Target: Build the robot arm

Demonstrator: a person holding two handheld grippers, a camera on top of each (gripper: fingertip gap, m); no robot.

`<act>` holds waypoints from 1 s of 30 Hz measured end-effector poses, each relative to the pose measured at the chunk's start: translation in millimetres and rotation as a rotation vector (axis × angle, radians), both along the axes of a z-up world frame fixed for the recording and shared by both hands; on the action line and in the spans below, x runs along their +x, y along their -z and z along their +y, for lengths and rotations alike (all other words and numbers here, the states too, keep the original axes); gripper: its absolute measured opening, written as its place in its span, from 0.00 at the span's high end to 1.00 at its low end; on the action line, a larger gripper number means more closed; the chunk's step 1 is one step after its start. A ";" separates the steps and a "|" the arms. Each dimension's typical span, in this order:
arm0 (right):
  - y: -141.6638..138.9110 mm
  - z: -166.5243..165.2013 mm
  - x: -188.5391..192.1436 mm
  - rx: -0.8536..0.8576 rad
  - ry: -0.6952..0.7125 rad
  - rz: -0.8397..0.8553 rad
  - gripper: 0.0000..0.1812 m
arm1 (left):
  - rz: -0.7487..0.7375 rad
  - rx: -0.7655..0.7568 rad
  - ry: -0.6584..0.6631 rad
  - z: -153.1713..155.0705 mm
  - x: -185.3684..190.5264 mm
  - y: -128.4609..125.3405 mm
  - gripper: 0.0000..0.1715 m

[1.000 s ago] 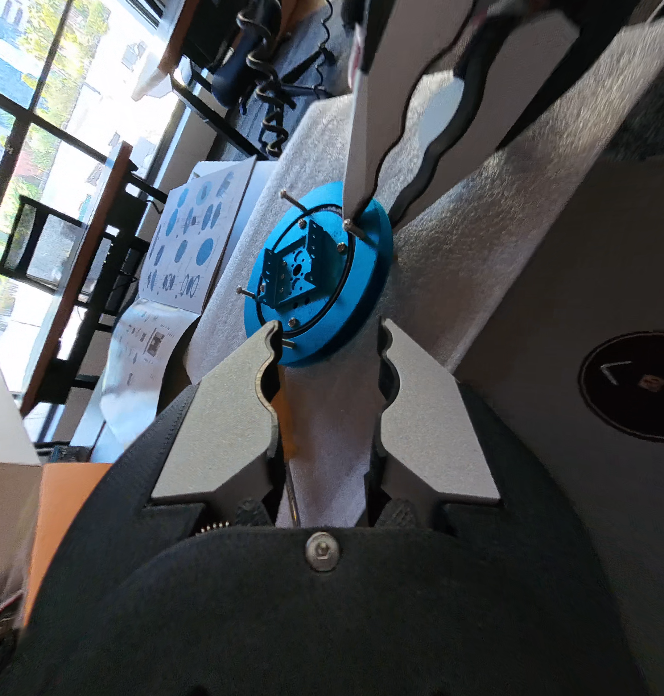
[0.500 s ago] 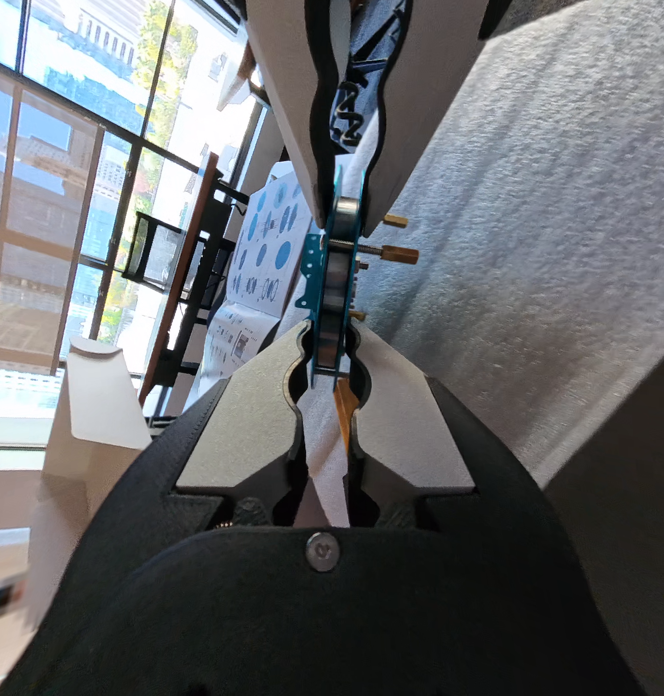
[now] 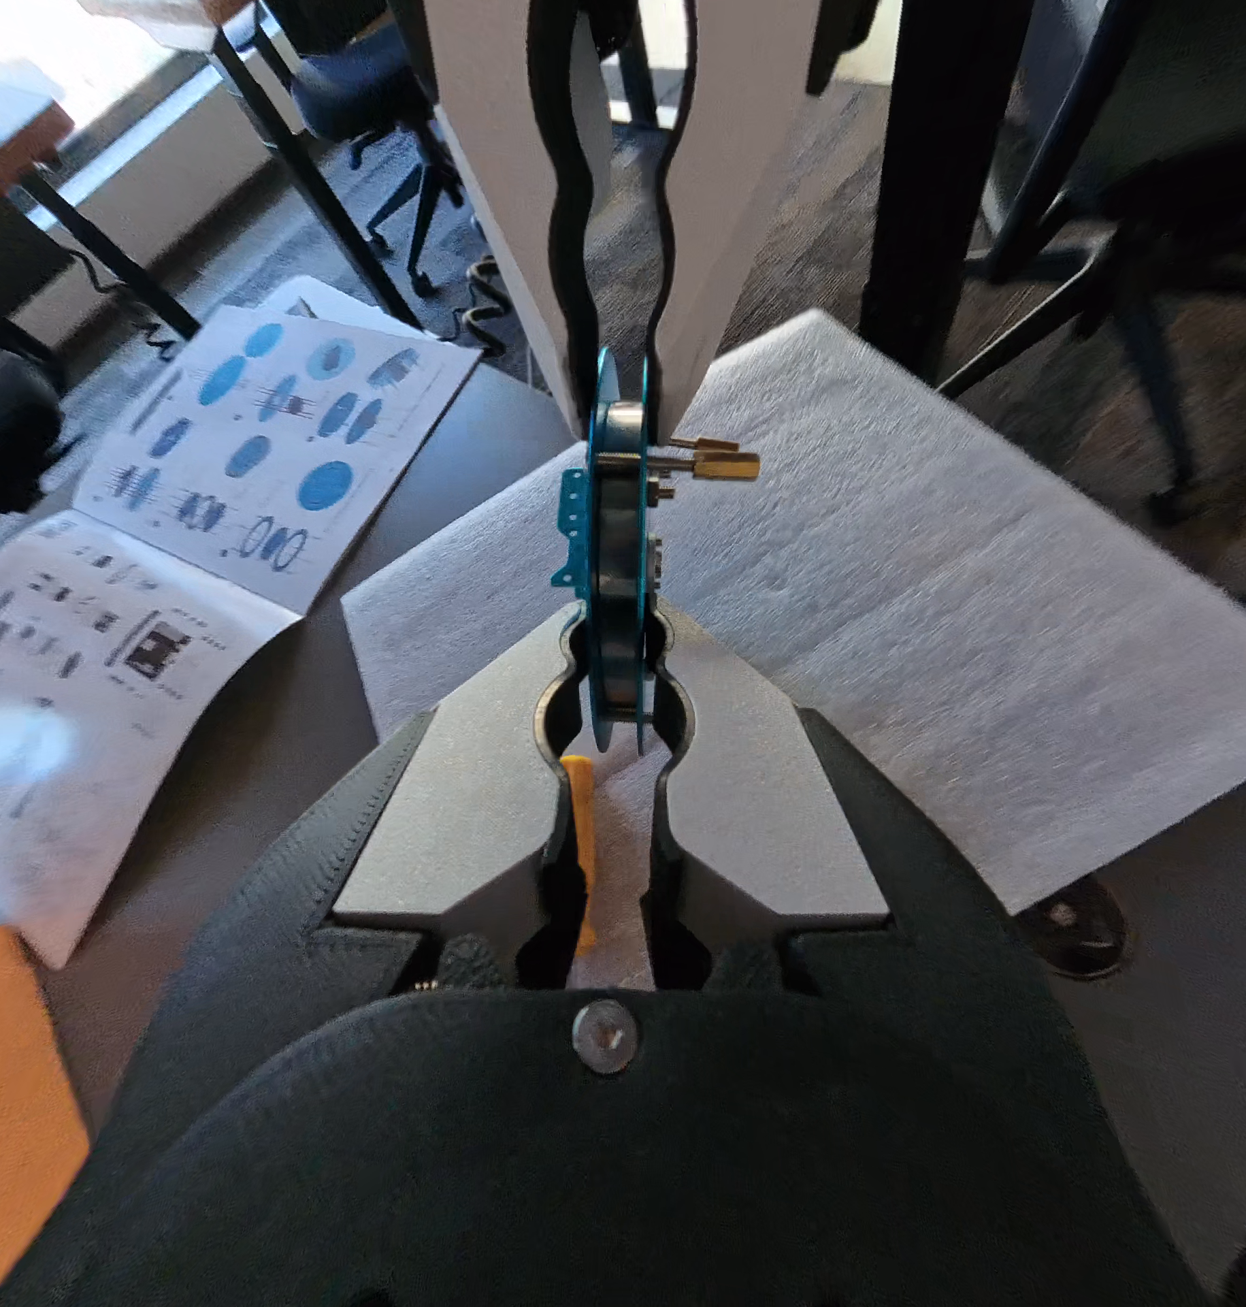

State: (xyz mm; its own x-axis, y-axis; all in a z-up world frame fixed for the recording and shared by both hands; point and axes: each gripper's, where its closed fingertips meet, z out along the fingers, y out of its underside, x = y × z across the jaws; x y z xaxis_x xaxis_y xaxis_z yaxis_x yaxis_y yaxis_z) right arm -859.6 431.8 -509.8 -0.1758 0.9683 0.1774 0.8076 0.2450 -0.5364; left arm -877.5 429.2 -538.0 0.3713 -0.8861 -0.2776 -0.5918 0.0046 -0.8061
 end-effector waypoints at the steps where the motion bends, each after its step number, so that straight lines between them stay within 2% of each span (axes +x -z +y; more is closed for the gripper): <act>1: -4.4 0.4 1.3 -0.022 -0.006 -0.016 0.93 | -0.024 -0.030 -0.004 -0.5 1.9 -4.3 0.93; 5: -11.0 0.5 9.8 -0.126 -0.058 -0.106 0.93 | -0.056 -0.121 -0.053 -4.8 11.0 -12.1 0.93; 11: 11.8 -0.8 11.4 -0.232 -0.155 -0.170 0.92 | -0.128 -0.206 -0.196 -11.0 14.5 8.6 0.93; 13: 9.3 0.4 7.0 -0.250 -0.180 -0.132 0.93 | -0.169 -0.188 -0.217 -10.3 12.7 6.8 0.93; 15: 10.9 0.1 5.6 -0.253 -0.209 -0.132 0.93 | -0.153 -0.174 -0.205 -9.6 11.6 6.6 0.91; 17: 10.8 3.4 2.2 -0.246 -0.218 -0.122 0.93 | -0.153 -0.172 -0.177 -8.0 13.9 0.8 0.79; 20: 10.4 2.0 -2.5 -0.260 -0.239 -0.102 0.94 | -0.178 -0.185 -0.121 -5.0 19.2 -8.2 0.82; 23: 10.0 0.6 -6.9 -0.242 -0.260 -0.082 0.94 | -0.090 -0.204 -0.123 -1.1 16.7 5.4 0.80; 25: 9.8 0.7 -9.6 -0.236 -0.252 -0.071 0.93 | -0.068 -0.143 -0.149 3.8 12.9 6.4 0.88; 28: 6.4 13.9 -14.0 -0.125 -0.170 -0.020 0.87 | -0.084 -0.138 -0.211 7.2 9.3 7.2 0.88; 30: -3.5 19.4 -14.8 -0.038 -0.081 0.074 0.85 | -0.119 -0.150 -0.254 7.6 7.7 7.4 0.88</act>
